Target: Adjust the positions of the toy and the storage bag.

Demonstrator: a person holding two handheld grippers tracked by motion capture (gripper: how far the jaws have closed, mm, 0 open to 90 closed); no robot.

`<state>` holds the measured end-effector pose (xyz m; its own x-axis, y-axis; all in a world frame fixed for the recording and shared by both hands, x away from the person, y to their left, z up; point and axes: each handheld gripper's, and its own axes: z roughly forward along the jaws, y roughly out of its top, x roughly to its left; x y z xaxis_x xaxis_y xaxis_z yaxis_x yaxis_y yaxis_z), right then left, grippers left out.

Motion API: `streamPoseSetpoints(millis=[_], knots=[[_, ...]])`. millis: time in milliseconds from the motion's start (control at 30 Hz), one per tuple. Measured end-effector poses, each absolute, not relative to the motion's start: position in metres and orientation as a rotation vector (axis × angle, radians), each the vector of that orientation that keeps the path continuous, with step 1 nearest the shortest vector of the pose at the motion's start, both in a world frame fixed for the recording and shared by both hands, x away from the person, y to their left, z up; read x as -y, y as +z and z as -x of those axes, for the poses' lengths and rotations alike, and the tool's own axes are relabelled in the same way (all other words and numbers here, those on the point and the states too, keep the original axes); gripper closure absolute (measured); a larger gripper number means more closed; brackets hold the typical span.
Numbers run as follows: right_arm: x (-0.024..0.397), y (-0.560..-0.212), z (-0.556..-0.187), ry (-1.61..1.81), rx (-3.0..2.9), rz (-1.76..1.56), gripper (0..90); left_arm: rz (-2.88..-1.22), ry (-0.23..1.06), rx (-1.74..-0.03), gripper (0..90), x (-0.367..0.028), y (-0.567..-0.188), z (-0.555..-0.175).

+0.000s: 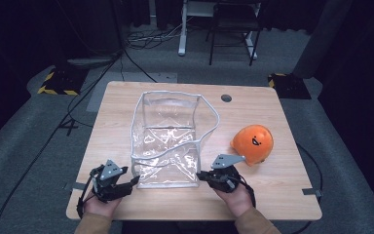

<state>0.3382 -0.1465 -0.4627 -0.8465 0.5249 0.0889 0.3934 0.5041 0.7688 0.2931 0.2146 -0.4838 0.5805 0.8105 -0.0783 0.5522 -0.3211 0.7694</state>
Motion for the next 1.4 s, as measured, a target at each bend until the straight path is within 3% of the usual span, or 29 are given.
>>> streamPoseSetpoints(millis=[933,1400], knots=[[0.233,-0.460,-0.271,1.223,-2.547,-0.927,87.1,-2.155,0.300,-0.811,40.7,-0.139,-0.480,-0.261],[0.241,-0.458,-0.257,1.204,-2.569,-0.920,85.6,-2.114,0.214,-0.785,40.0,-0.147,-0.478,-0.253]])
